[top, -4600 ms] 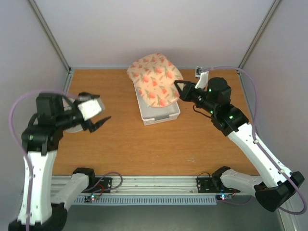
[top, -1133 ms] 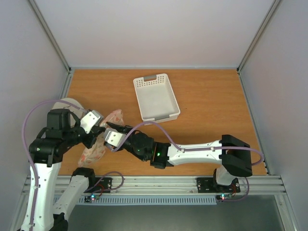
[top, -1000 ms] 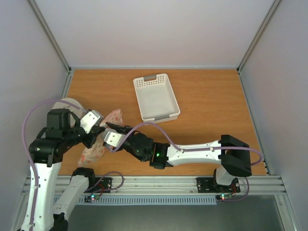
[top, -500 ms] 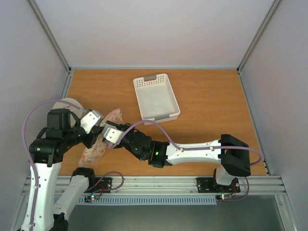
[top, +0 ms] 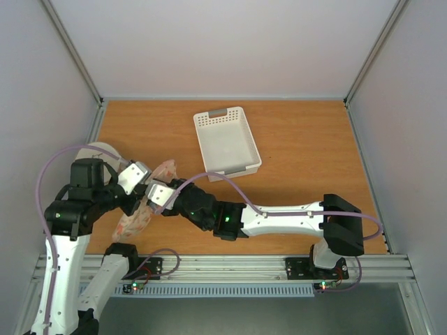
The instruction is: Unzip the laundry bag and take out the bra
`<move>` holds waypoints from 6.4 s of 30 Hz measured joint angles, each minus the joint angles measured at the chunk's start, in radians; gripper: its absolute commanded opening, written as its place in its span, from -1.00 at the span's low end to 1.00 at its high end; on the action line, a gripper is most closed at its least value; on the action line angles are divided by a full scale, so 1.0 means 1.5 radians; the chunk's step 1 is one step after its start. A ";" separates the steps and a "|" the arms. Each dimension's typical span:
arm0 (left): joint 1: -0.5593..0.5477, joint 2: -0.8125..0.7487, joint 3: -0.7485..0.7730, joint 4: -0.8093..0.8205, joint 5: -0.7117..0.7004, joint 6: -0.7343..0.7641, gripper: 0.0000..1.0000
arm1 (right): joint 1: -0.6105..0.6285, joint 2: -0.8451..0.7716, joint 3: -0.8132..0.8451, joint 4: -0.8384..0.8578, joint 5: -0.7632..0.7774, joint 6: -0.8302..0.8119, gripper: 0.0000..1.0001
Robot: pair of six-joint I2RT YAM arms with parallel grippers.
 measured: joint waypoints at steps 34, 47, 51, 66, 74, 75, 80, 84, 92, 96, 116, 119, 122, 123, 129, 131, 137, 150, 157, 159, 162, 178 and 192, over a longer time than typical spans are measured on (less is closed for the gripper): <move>-0.001 -0.021 -0.175 0.022 0.057 0.414 0.47 | -0.214 -0.097 -0.039 -0.325 -0.530 0.348 -0.98; -0.033 -0.008 -0.075 -0.006 0.101 0.171 0.50 | -0.195 -0.085 -0.010 -0.302 -0.531 0.505 -0.98; -0.092 0.004 -0.065 0.003 0.079 0.109 0.37 | -0.178 -0.077 0.032 -0.317 -0.511 0.532 -0.98; -0.141 0.054 -0.062 0.051 -0.052 0.070 -0.99 | -0.168 -0.075 0.060 -0.343 -0.495 0.534 -0.98; -0.141 -0.031 -0.117 0.075 -0.057 0.169 -0.99 | -0.203 -0.105 0.018 -0.348 -0.518 0.519 -0.98; -0.141 -0.041 -0.125 0.076 -0.057 0.187 -0.99 | -0.209 -0.111 0.009 -0.347 -0.521 0.516 -0.98; -0.141 -0.055 -0.148 0.077 -0.044 0.282 -0.99 | -0.245 -0.137 -0.039 -0.354 -0.545 0.502 -0.98; -0.141 -0.059 -0.162 0.075 -0.015 0.339 -0.99 | -0.281 -0.149 -0.073 -0.354 -0.576 0.487 -0.98; -0.141 -0.070 -0.196 0.087 0.041 0.380 -0.18 | -0.342 -0.154 -0.117 -0.355 -0.623 0.479 -0.98; -0.141 -0.074 -0.219 0.087 0.049 0.368 0.32 | -0.334 -0.154 -0.120 -0.341 -0.636 0.490 -0.98; -0.141 -0.049 -0.132 0.129 0.097 -0.036 0.41 | -0.194 -0.134 0.007 -0.342 -0.489 0.594 -0.98; -0.141 -0.029 -0.118 0.138 0.061 -0.059 0.39 | -0.174 -0.121 0.024 -0.350 -0.474 0.593 -0.98; -0.141 -0.031 -0.115 0.140 0.047 -0.048 0.26 | -0.166 -0.114 0.029 -0.354 -0.468 0.590 -0.98; -0.141 -0.032 -0.115 0.141 0.043 -0.040 0.11 | -0.164 -0.113 0.029 -0.355 -0.469 0.590 -0.98; -0.141 -0.043 -0.114 0.143 0.020 0.024 -0.60 | -0.157 -0.108 0.033 -0.362 -0.472 0.570 -0.98; -0.141 -0.043 -0.114 0.139 0.019 0.057 -0.79 | -0.156 -0.108 0.035 -0.367 -0.473 0.563 -0.98; -0.141 -0.054 -0.114 0.127 0.025 0.107 -0.99 | -0.155 -0.108 0.037 -0.376 -0.484 0.545 -0.98; -0.141 -0.101 -0.131 0.095 0.067 0.214 -0.99 | -0.216 -0.161 -0.084 -0.357 -0.516 0.538 -0.98; -0.141 -0.114 -0.132 0.081 0.098 0.226 -0.99 | -0.245 -0.183 -0.135 -0.349 -0.520 0.539 -0.98; -0.141 -0.117 -0.132 0.080 0.105 0.227 -0.99 | -0.255 -0.189 -0.150 -0.343 -0.523 0.539 -0.98; -0.141 -0.125 -0.132 0.080 0.115 0.226 -0.99 | -0.272 -0.191 -0.173 -0.330 -0.528 0.539 -0.98; -0.141 -0.162 -0.206 0.082 0.121 0.188 0.10 | -0.309 -0.183 -0.222 -0.306 -0.552 0.558 -0.98; -0.141 -0.137 -0.174 0.112 0.180 0.039 0.58 | -0.182 -0.183 -0.074 -0.352 -0.456 0.595 -0.98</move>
